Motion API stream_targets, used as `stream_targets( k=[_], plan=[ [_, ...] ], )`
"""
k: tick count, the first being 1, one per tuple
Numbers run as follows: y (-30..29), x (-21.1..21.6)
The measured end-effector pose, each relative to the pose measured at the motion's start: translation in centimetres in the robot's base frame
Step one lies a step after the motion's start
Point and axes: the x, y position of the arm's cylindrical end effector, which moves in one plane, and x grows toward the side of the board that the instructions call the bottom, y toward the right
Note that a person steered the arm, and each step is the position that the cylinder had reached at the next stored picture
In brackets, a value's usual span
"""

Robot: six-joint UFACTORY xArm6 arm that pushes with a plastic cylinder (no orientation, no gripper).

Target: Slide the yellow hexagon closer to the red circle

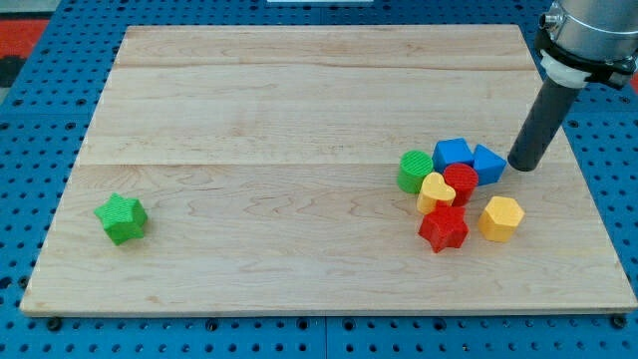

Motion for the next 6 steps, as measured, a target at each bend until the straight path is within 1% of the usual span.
stream_targets(
  k=[1, 2, 3, 4, 5, 6],
  plan=[
    [2.1, 1.6],
    [4.5, 7.1],
    [2.7, 10.9],
    [-2.8, 10.2],
    [-4.0, 8.0],
    [-2.5, 9.7]
  ],
)
